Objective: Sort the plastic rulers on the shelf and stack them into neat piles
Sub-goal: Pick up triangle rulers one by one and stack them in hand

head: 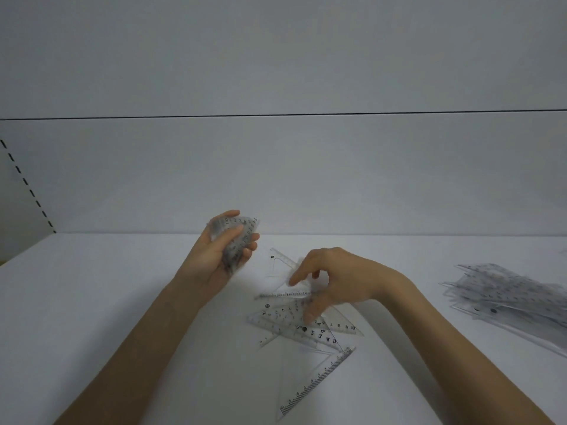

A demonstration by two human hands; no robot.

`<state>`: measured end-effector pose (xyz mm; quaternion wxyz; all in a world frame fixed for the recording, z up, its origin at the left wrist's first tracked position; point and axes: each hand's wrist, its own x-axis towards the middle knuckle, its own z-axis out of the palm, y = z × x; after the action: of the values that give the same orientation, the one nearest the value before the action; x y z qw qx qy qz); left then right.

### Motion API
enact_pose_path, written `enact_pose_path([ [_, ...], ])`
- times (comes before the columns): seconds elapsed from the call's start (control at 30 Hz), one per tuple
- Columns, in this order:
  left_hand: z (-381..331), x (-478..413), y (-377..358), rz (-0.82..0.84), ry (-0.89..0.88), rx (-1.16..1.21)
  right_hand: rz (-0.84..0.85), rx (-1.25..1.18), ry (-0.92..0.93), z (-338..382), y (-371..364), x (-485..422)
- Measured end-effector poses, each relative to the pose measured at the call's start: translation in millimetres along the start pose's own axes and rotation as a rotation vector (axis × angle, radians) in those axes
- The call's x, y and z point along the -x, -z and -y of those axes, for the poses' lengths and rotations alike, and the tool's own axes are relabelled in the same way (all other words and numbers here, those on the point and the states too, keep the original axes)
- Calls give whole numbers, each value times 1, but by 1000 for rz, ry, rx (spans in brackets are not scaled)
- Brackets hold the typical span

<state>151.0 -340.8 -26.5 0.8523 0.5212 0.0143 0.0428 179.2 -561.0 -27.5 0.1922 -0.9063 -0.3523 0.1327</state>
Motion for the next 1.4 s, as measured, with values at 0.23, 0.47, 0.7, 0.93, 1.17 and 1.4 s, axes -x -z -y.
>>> enact_pose_path([
  [0.23,-3,1,-1,-16,6,50,-88,-78,16,0,-8,-6],
  [0.47,-4,1,-1,-49,27,74,-224,-636,34,-3,6,0],
  [0.7,0,7,-10,74,207,-23,-256,-984,83,10,8,6],
  [0.93,9,13,-19,211,243,-107,-427,-1154,67,24,-14,-7],
  [1.17,11,12,-12,266,187,-146,-716,-725,-52,25,-28,-22],
  [1.4,11,4,-10,209,123,-47,-743,-376,-95,9,-19,-26],
])
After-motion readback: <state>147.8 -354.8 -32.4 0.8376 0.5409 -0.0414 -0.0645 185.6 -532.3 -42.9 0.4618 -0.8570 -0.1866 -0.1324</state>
